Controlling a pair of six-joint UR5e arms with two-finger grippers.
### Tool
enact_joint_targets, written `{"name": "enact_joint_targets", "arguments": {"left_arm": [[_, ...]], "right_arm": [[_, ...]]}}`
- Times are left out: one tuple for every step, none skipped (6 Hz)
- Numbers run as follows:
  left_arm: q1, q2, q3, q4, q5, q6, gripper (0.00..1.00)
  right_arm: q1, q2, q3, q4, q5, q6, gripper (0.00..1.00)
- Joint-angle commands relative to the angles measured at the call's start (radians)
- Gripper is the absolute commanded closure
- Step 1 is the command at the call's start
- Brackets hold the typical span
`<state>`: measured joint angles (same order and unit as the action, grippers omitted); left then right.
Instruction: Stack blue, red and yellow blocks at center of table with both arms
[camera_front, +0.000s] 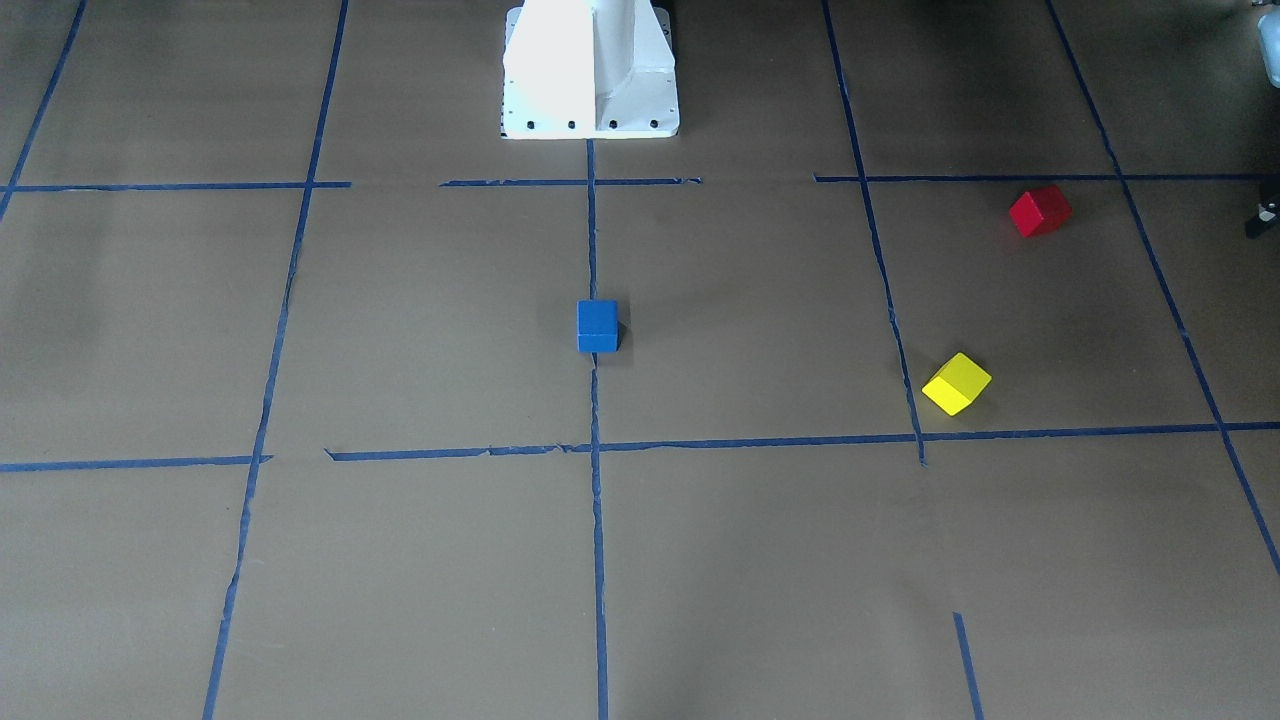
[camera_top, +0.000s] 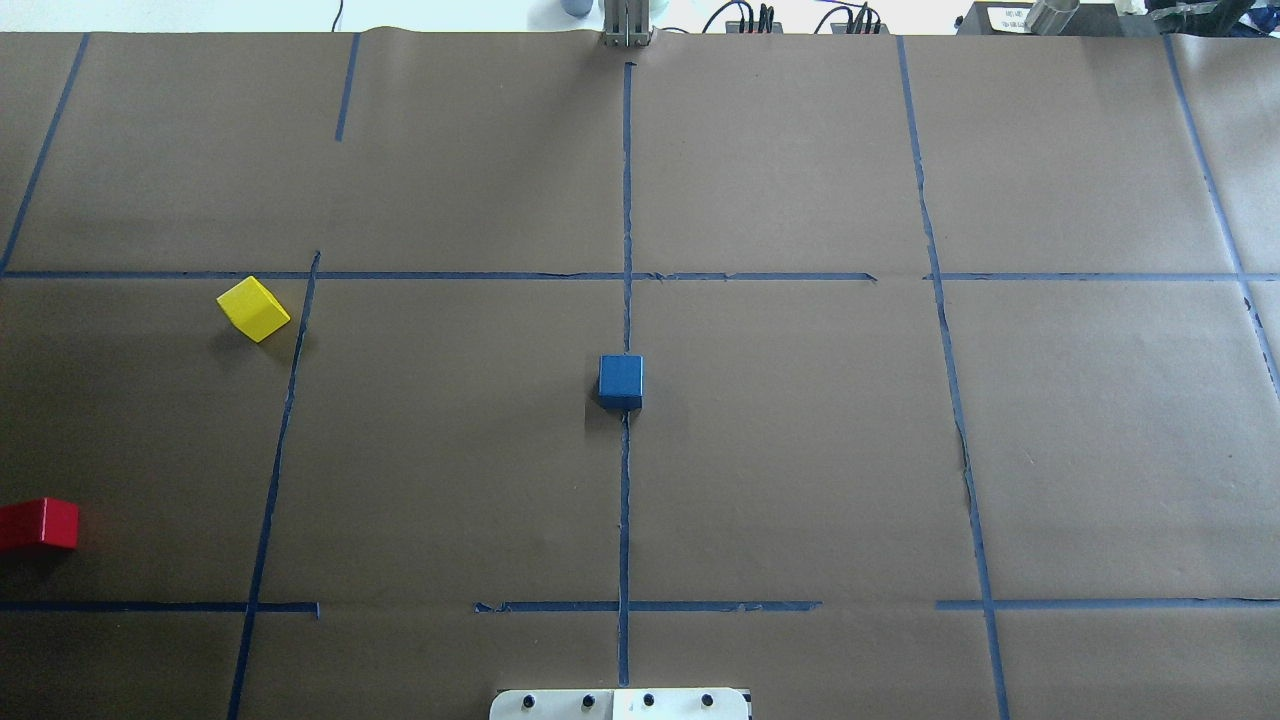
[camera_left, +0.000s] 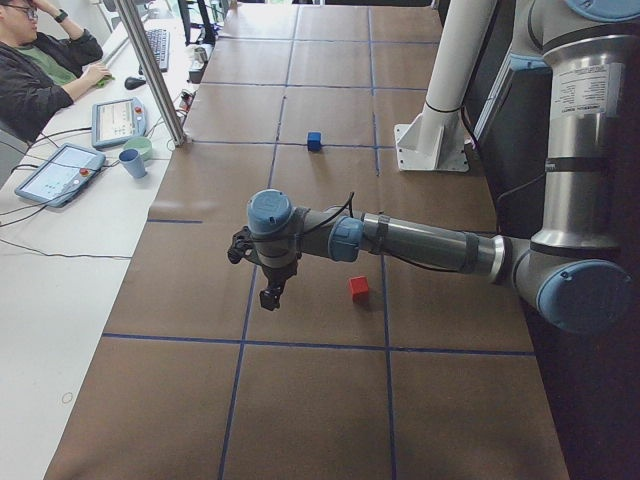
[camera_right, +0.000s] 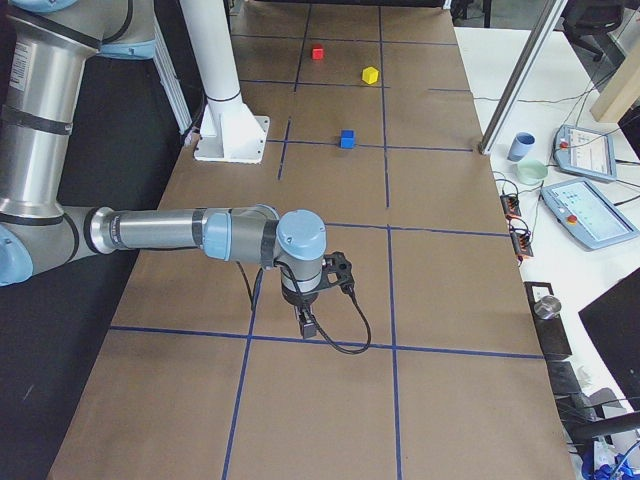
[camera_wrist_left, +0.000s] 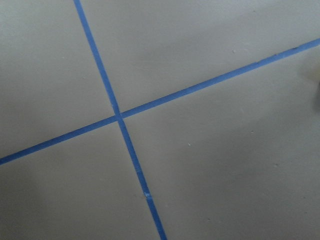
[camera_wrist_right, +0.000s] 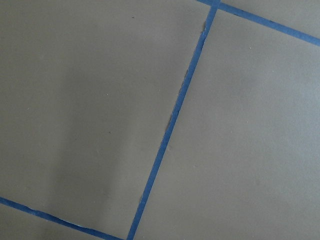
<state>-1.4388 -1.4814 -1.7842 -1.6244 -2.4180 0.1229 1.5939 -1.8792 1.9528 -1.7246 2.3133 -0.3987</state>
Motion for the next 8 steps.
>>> {"name": "enact_joint_targets", "arguments": {"left_arm": [[0.137, 0.144, 0.002, -0.384, 0.040, -0.352, 0.00], [0.241, 0.214, 0.000, -0.558, 0.107, -0.560, 0.00], [0.308, 0.254, -0.015, -0.634, 0.150, -0.704, 0.00], [0.380, 0.306, -0.077, -0.637, 0.204, -0.817, 0.00], [0.441, 0.320, -0.093, -0.638, 0.233, -0.921, 0.00], [0.518, 0.320, -0.093, -0.676, 0.285, -1.068, 0.00], [0.617, 0.320, -0.093, -0.710, 0.366, -1.211, 0.00], [0.712, 0.320, -0.090, -0.729, 0.440, -1.297, 0.00]], "right_arm": [[0.001, -0.001, 0.000, 0.000, 0.001, 0.009, 0.00], [0.001, -0.001, -0.002, 0.000, 0.001, 0.009, 0.00], [0.001, -0.001, -0.003, 0.000, 0.000, 0.009, 0.00], [0.001, -0.003, -0.003, 0.000, 0.000, 0.009, 0.00], [0.001, -0.003, -0.008, 0.000, 0.000, 0.009, 0.00], [0.001, -0.003, -0.009, 0.000, 0.000, 0.008, 0.00], [0.001, -0.003, -0.009, 0.000, 0.000, 0.008, 0.00], [0.001, -0.003, -0.011, 0.000, 0.000, 0.008, 0.00]]}}
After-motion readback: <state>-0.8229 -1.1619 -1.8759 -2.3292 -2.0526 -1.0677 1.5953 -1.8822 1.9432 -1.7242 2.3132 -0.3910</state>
